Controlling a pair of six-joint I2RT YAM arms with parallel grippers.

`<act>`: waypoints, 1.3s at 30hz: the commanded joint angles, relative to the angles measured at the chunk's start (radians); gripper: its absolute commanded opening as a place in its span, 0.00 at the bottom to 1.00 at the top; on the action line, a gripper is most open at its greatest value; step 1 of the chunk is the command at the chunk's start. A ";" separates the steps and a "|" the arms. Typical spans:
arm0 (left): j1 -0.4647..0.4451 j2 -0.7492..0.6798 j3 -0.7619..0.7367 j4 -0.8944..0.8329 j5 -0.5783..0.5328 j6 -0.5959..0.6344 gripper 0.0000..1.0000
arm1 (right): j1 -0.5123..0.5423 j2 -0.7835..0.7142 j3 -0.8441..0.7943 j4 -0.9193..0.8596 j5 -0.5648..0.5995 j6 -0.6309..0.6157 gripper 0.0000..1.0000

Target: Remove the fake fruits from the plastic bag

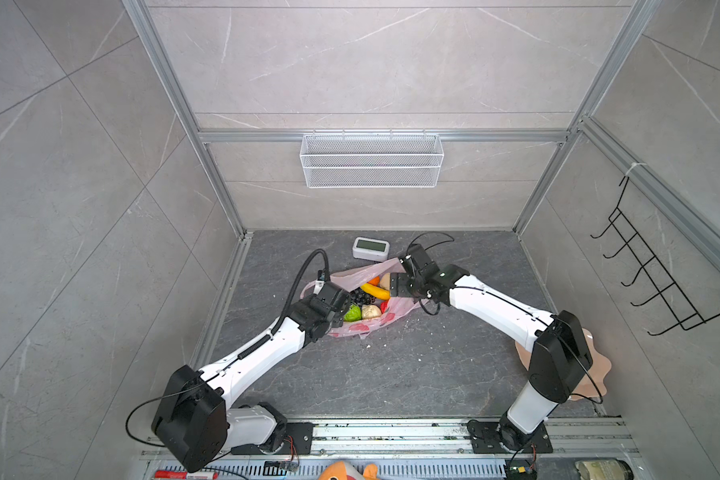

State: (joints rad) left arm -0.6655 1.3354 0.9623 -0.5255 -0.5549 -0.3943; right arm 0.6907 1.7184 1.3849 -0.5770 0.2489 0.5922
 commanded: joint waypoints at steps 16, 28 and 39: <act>0.188 0.371 0.253 0.121 0.210 0.039 0.56 | 0.041 0.104 -0.065 0.088 0.007 0.119 0.69; 0.529 0.474 0.180 0.324 0.805 -0.193 0.10 | -0.210 -0.069 -0.515 0.705 -0.535 0.036 0.17; 0.536 0.427 0.176 0.299 0.757 -0.155 0.09 | -0.112 0.014 -0.457 0.715 -0.528 -0.018 0.15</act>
State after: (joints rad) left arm -0.1268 1.8378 1.1347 -0.2157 0.2249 -0.5613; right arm 0.5255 1.6806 0.8631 0.1192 -0.2665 0.6056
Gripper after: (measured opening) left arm 0.093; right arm 0.153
